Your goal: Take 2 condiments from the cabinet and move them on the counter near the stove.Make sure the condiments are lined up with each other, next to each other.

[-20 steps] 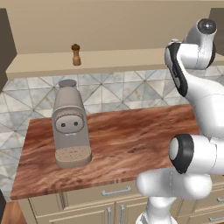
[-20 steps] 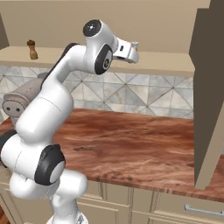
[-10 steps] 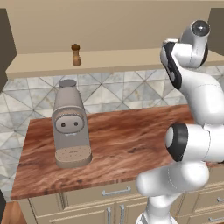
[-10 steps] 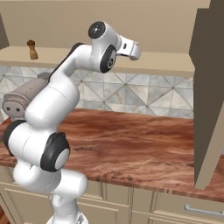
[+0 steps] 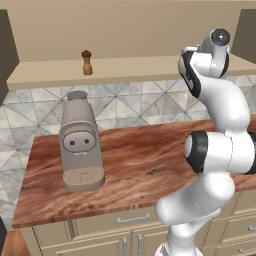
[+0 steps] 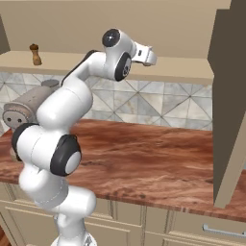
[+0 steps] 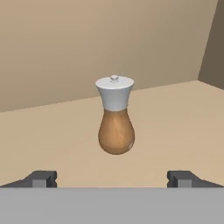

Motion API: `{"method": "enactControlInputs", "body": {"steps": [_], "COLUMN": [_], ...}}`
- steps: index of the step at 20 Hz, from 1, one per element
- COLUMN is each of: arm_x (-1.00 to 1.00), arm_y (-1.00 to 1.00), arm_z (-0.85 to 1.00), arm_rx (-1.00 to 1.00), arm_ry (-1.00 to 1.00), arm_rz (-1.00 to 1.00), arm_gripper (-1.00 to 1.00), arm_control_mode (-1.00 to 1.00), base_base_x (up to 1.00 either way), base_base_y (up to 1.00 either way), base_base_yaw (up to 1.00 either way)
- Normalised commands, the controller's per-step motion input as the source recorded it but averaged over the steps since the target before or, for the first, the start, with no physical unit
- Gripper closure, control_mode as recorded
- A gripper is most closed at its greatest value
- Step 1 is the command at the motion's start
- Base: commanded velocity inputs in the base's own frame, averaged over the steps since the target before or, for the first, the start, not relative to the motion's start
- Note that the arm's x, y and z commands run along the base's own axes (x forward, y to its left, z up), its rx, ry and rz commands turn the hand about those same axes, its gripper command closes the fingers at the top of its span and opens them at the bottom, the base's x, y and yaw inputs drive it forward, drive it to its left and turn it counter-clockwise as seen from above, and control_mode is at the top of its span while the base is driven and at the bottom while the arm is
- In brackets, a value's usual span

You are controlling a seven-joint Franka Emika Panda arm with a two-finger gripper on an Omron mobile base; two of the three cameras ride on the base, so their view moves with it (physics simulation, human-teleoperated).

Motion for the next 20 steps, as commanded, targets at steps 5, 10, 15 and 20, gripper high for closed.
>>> {"method": "enactControlInputs", "body": {"steps": [5,10,15,20], "arm_x": [0.29,0.19,0.16,0.16], "arm_y": [-0.01,-0.10,-0.18,-0.10], "arm_z": [0.00,0.00,0.00,0.00], "arm_rx": [0.00,0.00,0.00,0.00], "arm_ry": [0.06,0.00,0.00,0.00], "arm_rz": [0.00,0.00,0.00,0.00], "arm_gripper": [-1.00,-1.00,-1.00,-1.00], "arm_control_mode": [-1.00,-1.00,-1.00,-1.00], "base_base_x": [0.00,0.00,0.00,0.00], "base_base_y": [0.00,0.00,0.00,0.00], "base_base_yaw": [0.00,0.00,0.00,0.00]}}
